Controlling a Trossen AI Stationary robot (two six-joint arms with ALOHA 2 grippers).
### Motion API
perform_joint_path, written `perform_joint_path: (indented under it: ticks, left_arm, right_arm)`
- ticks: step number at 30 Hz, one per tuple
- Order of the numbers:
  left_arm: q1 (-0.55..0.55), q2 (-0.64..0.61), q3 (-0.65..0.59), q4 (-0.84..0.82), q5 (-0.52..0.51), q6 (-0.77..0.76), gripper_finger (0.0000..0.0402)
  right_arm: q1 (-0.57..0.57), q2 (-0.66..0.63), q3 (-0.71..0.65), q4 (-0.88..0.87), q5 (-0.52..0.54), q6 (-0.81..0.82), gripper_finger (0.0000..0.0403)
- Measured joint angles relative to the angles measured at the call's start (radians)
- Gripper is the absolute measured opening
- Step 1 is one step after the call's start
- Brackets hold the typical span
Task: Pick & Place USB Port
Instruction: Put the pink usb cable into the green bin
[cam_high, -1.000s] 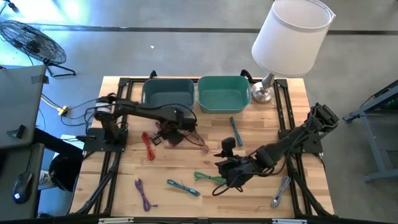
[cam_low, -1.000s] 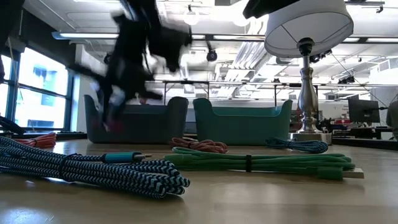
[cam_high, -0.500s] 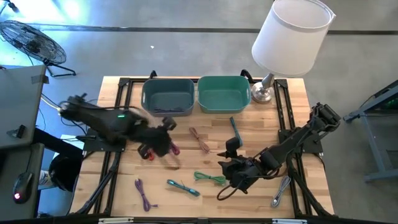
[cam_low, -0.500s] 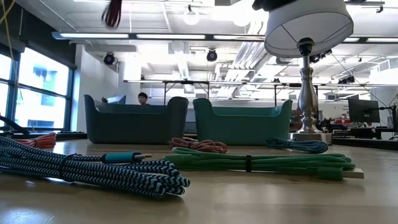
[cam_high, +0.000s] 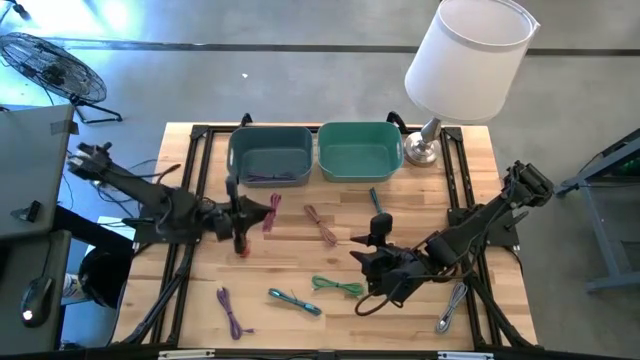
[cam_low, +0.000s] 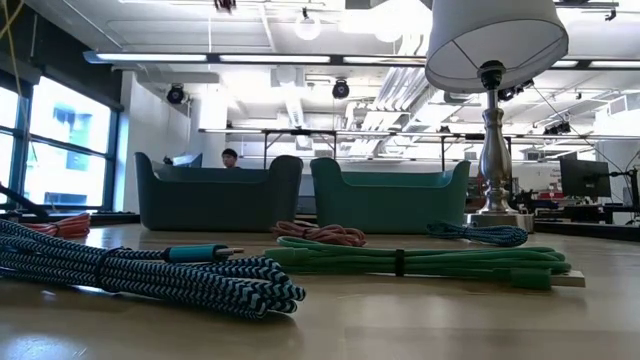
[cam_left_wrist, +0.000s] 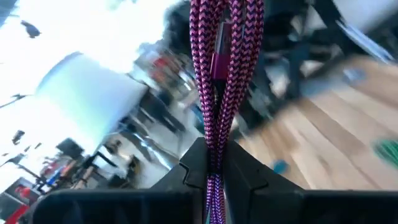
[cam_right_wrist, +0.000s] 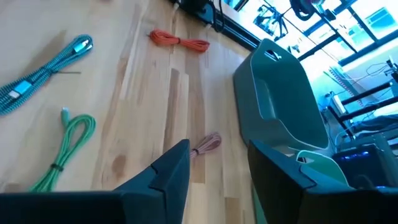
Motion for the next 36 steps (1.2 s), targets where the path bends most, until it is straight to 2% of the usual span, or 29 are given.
perform_joint_path:
  ticks: [3, 6, 11, 15, 19, 23, 29, 36]
  left_arm:
    - [0.060, -0.024, -0.204, 0.359, 0.115, -0.025, 0.0021]
    - [0.124, -0.015, -0.322, 0.558, 0.196, -0.078, 0.0021]
    - [0.207, 0.044, -0.339, 0.570, 0.351, -0.153, 0.0021]
    - [0.235, 0.119, -0.296, 0.570, 0.433, -0.158, 0.0021]
    - [0.251, 0.184, -0.258, 0.556, 0.467, -0.164, 0.0021]
    - [0.283, 0.222, -0.252, 0.558, 0.538, -0.202, 0.0021]
    - [0.324, 0.275, -0.252, 0.573, 0.561, -0.233, 0.0021]
    - [0.332, 0.372, -0.247, 0.704, 0.608, -0.235, 0.0021]
  right_arm:
    - [0.000, 0.000, 0.000, 0.021, 0.000, -0.016, 0.0153]
    - [-0.014, 0.000, 0.000, 0.057, -0.015, -0.050, 0.0153]
    - [-0.083, 0.000, 0.000, 0.188, -0.028, -0.072, 0.0157]
    - [-0.145, 0.000, 0.000, 0.263, -0.147, -0.099, 0.0176]
    - [-0.192, 0.000, 0.000, 0.318, -0.240, -0.104, 0.0206]
    - [-0.222, 0.000, 0.000, 0.383, -0.256, -0.130, 0.0224]
    - [-0.269, 0.004, 0.001, 0.474, -0.363, -0.173, 0.0226]
    - [-0.308, 0.054, 0.001, 0.538, -0.424, -0.234, 0.0226]
